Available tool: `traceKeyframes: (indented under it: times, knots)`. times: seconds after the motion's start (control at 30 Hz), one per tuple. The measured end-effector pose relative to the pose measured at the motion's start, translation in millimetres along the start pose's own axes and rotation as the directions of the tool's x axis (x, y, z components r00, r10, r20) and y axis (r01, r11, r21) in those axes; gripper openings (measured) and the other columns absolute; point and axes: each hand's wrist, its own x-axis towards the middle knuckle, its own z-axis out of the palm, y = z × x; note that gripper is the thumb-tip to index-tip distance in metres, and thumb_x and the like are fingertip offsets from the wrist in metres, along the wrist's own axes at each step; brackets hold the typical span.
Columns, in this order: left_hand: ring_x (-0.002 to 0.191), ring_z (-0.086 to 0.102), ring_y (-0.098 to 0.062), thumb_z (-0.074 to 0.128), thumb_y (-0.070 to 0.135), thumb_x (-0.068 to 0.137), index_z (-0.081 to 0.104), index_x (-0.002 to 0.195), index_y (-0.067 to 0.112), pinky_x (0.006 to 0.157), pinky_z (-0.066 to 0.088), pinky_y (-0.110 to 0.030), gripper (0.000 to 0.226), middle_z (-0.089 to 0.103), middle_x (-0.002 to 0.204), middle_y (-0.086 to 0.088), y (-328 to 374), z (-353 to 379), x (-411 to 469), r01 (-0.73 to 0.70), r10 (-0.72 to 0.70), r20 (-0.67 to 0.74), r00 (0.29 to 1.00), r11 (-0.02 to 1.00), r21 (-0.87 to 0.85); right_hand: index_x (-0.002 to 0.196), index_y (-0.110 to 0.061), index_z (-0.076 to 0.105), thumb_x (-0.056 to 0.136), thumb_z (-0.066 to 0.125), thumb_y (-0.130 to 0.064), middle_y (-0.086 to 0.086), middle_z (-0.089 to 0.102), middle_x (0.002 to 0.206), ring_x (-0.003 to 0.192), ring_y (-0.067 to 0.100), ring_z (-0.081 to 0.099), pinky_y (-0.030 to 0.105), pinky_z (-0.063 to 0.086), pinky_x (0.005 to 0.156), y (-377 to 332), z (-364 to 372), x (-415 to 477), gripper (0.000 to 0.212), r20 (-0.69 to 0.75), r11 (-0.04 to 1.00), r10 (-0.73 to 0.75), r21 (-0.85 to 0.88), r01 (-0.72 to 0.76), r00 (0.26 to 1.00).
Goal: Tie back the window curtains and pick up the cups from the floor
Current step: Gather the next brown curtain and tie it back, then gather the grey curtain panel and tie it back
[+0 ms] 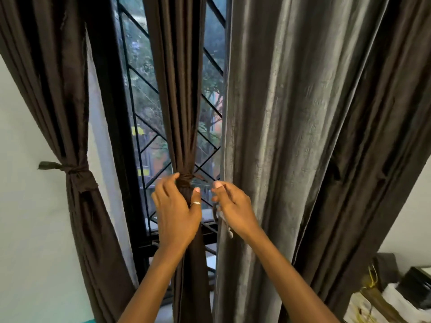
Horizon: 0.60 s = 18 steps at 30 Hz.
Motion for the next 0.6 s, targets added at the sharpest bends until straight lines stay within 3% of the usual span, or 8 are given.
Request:
traceKeyframes:
  times: [0.1,0.23,0.33,0.47,0.6]
  knots:
    - [0.121,0.039,-0.029,0.065,0.035,0.092,0.045,0.134,0.010,0.100,0.040,-0.044,0.053,0.045,0.131,-0.012,12,15,-13,0.011,-0.011,-0.009,1.000,0.999,0.052,0.107,-0.019,0.069,0.100,0.059,-0.027,-0.015,0.068,0.084,0.081,-0.010,0.063,0.015,0.048,0.077,26,-23,9,0.015,-0.044,0.993,-0.012,-0.116,0.007,0.999]
    - [0.124,0.041,-0.025,0.064,0.037,0.093,0.047,0.133,0.014,0.102,0.042,-0.042,0.049,0.048,0.131,-0.006,17,25,-38,0.073,-0.075,0.031,0.997,0.995,0.069,0.101,-0.015,0.068,0.098,0.061,-0.023,-0.001,0.072,0.092,0.085,0.013,0.066,0.028,0.052,0.075,69,-36,20,0.011,-0.059,0.949,0.015,-0.313,-0.033,0.998]
    - [0.124,0.045,-0.023,0.061,0.039,0.094,0.049,0.133,0.016,0.102,0.045,-0.041,0.046,0.051,0.129,-0.003,18,25,-58,0.118,-0.127,0.076,0.989,0.987,0.110,0.103,-0.015,0.068,0.095,0.062,-0.037,0.004,0.071,0.096,0.090,0.022,0.068,0.029,0.050,0.072,99,-30,26,0.024,-0.011,0.895,0.068,-0.441,-0.066,0.998]
    - [0.121,0.050,-0.016,0.059,0.039,0.096,0.050,0.130,0.021,0.101,0.047,-0.035,0.040,0.054,0.127,0.003,15,20,-75,0.156,-0.174,0.144,0.974,0.979,0.129,0.098,-0.010,0.063,0.094,0.065,-0.037,0.008,0.069,0.090,0.083,0.024,0.065,0.031,0.049,0.069,104,-17,33,0.028,0.090,0.936,0.035,-0.352,-0.001,0.995]
    - [0.110,0.057,-0.005,0.059,0.040,0.096,0.054,0.127,0.025,0.095,0.051,-0.030,0.035,0.060,0.118,0.011,15,13,-79,0.161,-0.188,0.203,0.961,0.977,0.142,0.096,-0.015,0.054,0.095,0.064,-0.037,0.004,0.063,0.084,0.078,0.023,0.061,0.027,0.041,0.065,96,-4,50,0.025,0.111,0.958,0.095,-0.280,-0.061,0.989]
